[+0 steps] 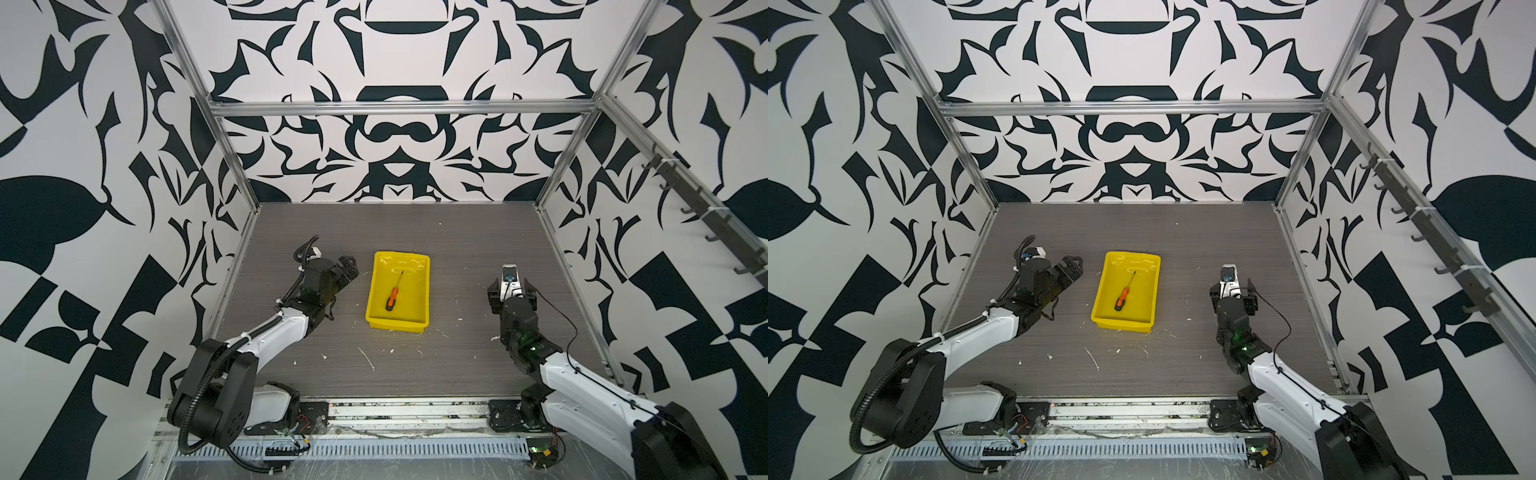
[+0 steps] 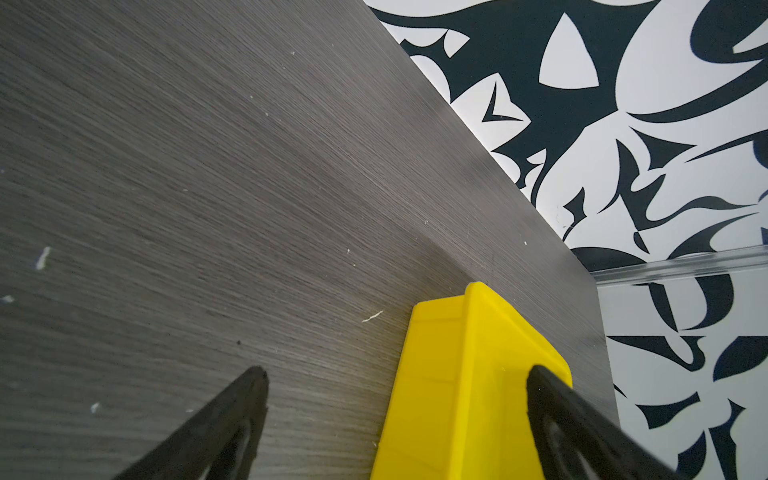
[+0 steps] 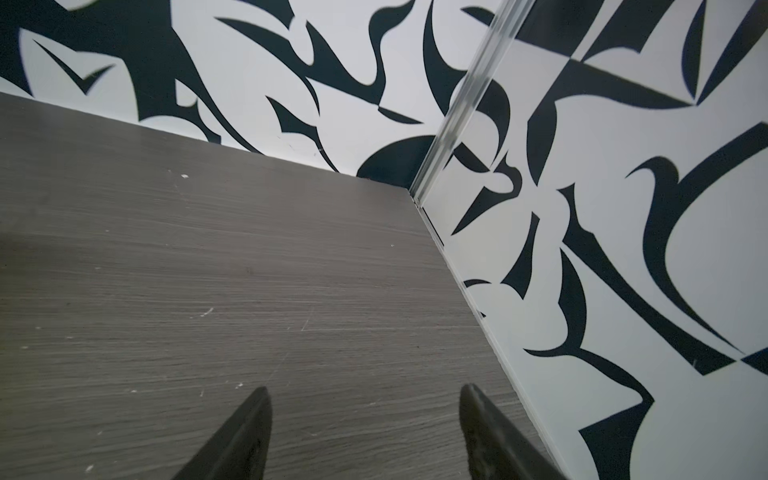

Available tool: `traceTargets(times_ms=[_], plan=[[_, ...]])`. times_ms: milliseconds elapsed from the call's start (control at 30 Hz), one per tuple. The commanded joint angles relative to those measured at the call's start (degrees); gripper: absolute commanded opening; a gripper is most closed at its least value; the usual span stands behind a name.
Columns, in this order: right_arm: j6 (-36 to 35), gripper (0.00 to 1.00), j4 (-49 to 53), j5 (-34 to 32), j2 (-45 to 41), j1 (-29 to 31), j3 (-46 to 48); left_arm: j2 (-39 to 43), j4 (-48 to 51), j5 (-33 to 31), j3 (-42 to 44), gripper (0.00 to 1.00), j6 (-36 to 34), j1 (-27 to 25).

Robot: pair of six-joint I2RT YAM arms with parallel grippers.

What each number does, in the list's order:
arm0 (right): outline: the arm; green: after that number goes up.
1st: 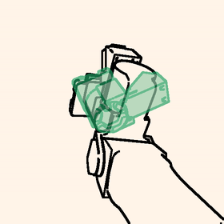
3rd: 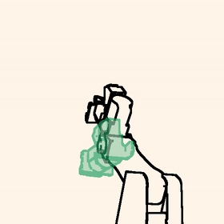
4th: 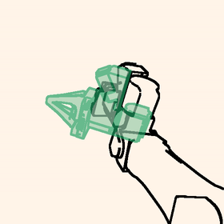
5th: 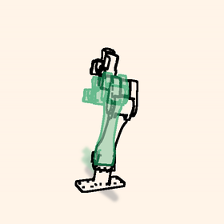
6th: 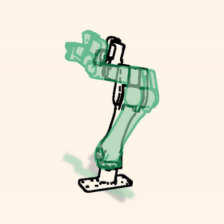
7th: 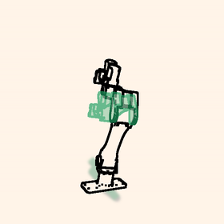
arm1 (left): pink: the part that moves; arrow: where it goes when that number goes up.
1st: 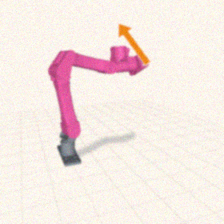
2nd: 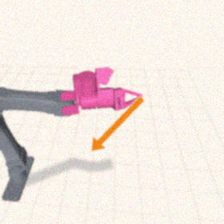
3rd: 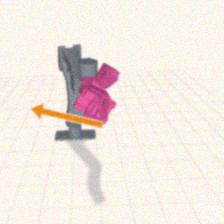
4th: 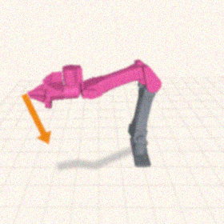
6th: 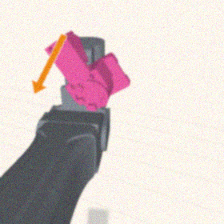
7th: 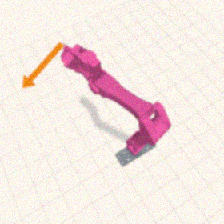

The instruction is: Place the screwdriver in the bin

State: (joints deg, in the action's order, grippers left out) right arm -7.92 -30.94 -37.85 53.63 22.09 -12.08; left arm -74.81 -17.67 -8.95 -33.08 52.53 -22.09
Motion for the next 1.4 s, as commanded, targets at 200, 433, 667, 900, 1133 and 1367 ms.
traceTargets(times_ms=[200, 433, 667, 900, 1133, 1367], plan=[[3.6, 0.75, -22.4, 7.6, 17.8, -6.6, 1.7, -0.1, 0.7, 0.1, -1.6, 1.0, -0.1, 0.4], [4.8, 0.74, -39.8, 11.3, 38.5, -9.7, -1.8, -0.4, 0.9, -0.4, -1.8, 1.0, -0.6, 0.7], [4.8, 0.66, -35.2, 11.6, 37.5, -9.9, -3.0, -1.1, 1.2, 1.1, -2.4, 1.0, 0.1, 0.9], [4.5, 1.0, -30.0, 15.2, 36.4, -10.4, -4.8, -1.0, 2.1, -0.6, -2.8, 1.0, -0.7, 0.9], [5.5, 1.0, -28.5, 14.1, 36.4, -10.9, -5.6, 0.9, 1.0, -5.0, -3.0, 1.0, -14.9, 0.9], [5.6, 0.99, -28.5, 14.1, 36.4, -10.9, -5.6, 9.0, 1.7, -18.2, -0.4, 1.0, -37.3, 1.0]])
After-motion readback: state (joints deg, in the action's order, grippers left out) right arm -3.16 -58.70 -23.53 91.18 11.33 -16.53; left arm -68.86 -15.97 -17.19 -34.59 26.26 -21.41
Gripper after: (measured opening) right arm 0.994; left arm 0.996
